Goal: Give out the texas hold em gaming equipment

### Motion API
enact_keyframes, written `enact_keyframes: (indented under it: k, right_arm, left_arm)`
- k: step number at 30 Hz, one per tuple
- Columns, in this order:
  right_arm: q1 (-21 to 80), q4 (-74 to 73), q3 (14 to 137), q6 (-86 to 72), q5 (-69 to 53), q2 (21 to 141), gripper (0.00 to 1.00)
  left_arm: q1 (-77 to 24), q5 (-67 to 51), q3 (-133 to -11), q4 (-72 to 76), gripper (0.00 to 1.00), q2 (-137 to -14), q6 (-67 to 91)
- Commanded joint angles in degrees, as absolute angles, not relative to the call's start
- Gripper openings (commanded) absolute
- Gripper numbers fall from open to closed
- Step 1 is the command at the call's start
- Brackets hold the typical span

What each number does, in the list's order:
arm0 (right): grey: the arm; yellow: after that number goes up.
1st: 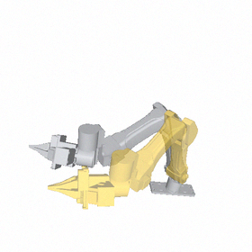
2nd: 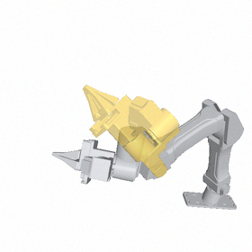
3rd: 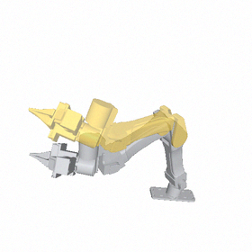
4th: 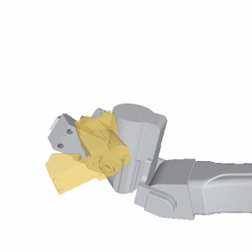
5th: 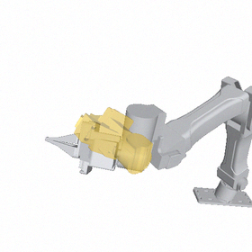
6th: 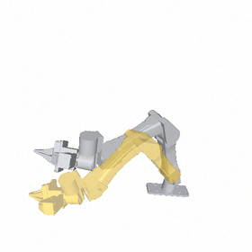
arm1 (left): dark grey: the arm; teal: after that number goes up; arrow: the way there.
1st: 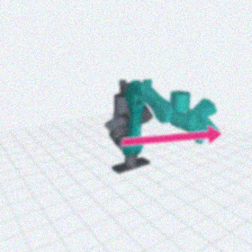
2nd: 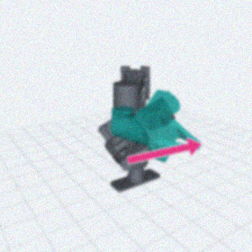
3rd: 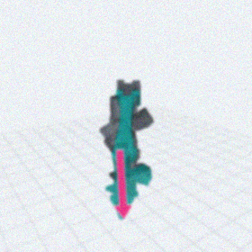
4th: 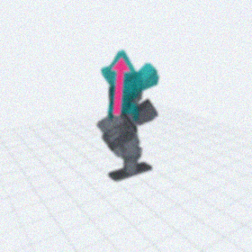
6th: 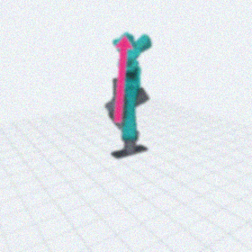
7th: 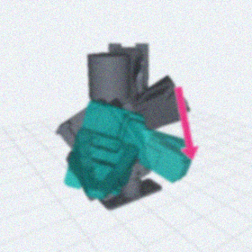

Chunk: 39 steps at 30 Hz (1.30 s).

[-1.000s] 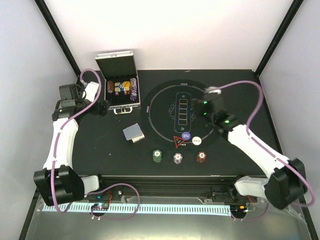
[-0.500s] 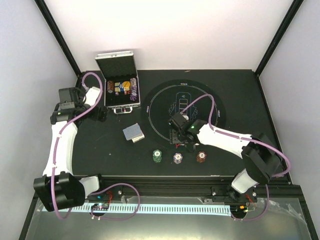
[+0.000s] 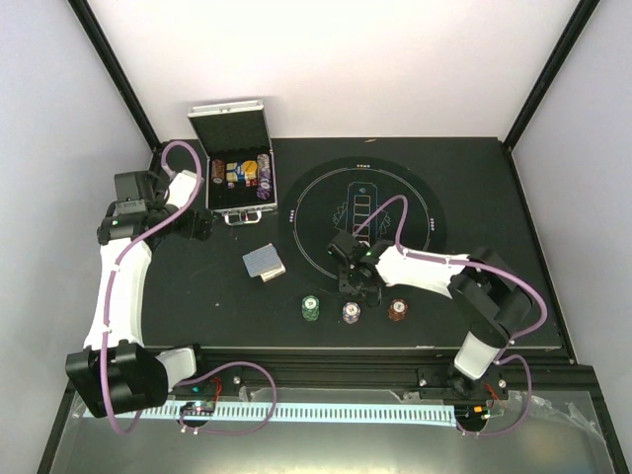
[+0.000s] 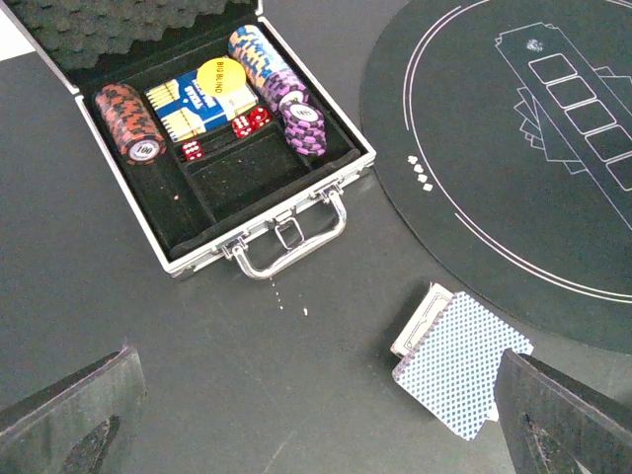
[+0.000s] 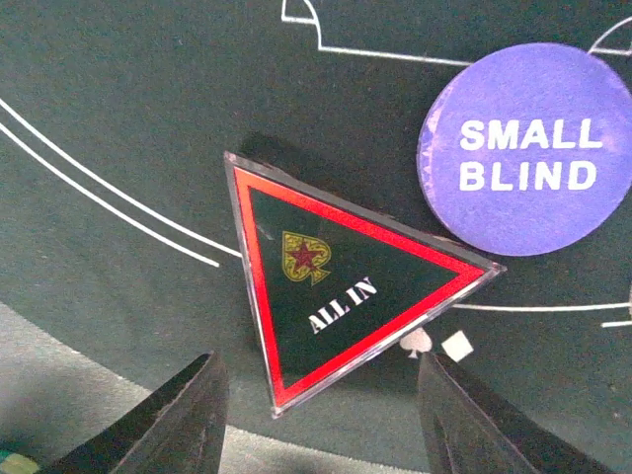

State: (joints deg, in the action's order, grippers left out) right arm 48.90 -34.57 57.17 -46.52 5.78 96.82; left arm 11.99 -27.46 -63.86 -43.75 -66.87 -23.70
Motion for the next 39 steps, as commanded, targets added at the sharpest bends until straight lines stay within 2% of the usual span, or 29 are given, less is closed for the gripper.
enact_keyframes:
  k: [1, 10, 13, 21, 23, 27, 31, 34, 39]
  right_arm:
    - [49.28, -33.85, 56.83, -47.03, 6.0, 98.79, 0.54]
    - [48.93, -34.64, 60.58, -44.71, 8.76, 104.72, 0.5]
    - [48.57, -35.13, 61.79, -43.19, 9.83, 105.8, 0.44]
    - [47.74, -36.27, 64.49, -38.72, 9.17, 107.31, 0.44]
    - [47.74, -36.06, 64.84, -37.76, 7.61, 107.12, 0.48]
    - [47.78, -35.6, 64.7, -37.03, 5.48, 105.46, 0.65]
    - [47.81, -35.17, 63.6, -36.92, 4.43, 103.03, 0.68]
    - [47.78, -35.21, 63.11, -37.29, 5.24, 101.72, 0.66]
    - [47.66, -35.95, 63.6, -37.58, 6.73, 103.11, 0.55]
  left_arm:
    - [12.4, -29.31, -66.66, -45.11, 0.99, -66.45, -23.55]
    - [12.39, -30.14, -66.71, -45.1, 0.99, -65.84, -23.72]
    - [12.41, -29.85, -66.56, -44.79, 0.99, -65.93, -23.57]
    - [12.41, -29.82, -66.75, -44.56, 0.99, -66.22, -22.58]
    - [12.42, -30.0, -66.71, -44.56, 0.99, -65.99, -22.73]
    - [12.41, -30.08, -66.62, -44.48, 0.99, -65.42, -22.94]
    - [12.41, -30.48, -66.46, -44.6, 0.99, -65.27, -23.1]
    - [12.39, -30.48, -66.45, -44.69, 0.99, -65.14, -23.27]
    - [12.46, -30.37, -66.36, -44.66, 0.99, -65.02, -23.38]
